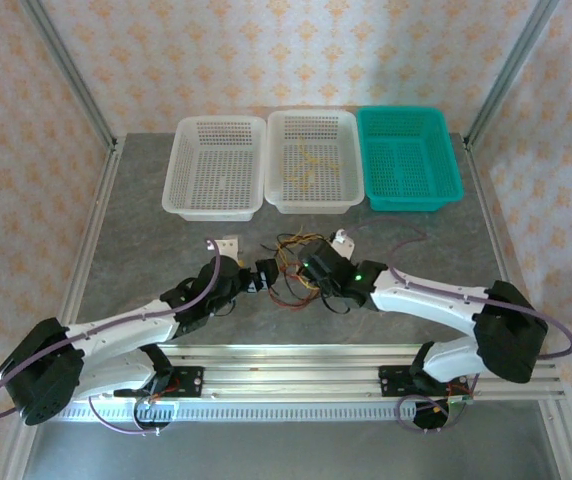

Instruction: Untangle the cables

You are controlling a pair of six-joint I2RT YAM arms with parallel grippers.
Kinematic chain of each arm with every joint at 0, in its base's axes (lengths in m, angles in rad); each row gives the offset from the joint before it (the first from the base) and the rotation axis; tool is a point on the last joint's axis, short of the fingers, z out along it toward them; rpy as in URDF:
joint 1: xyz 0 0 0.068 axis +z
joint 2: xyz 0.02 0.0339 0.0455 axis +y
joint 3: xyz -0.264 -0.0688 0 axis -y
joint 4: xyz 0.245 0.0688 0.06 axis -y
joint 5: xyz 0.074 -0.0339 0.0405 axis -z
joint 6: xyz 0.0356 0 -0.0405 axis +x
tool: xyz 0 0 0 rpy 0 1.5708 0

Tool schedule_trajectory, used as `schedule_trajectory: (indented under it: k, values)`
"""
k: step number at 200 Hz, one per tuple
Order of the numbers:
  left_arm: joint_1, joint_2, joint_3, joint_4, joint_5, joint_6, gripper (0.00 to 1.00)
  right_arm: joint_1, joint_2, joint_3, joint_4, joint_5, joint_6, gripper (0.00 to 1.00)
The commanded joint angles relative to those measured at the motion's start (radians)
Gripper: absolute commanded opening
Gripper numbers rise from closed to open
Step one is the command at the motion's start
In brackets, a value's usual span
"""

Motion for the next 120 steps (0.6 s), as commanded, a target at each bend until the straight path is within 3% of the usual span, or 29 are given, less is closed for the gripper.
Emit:
schedule_trajectory:
  k: [1,62,120]
  values:
    - [0.025,0.024,0.050,0.033,0.028,0.039,0.99,-0.025,-0.053,-0.039,0.029,0.000,-0.120,0.00]
    - [0.063,0.205,0.157,0.044,0.082,0.125,0.99,-0.077,-0.158,-0.081,0.013,-0.074,-0.336,0.00]
    - [0.063,0.340,0.248,0.055,0.114,0.183,1.00,-0.083,-0.184,-0.088,0.016,-0.096,-0.408,0.00]
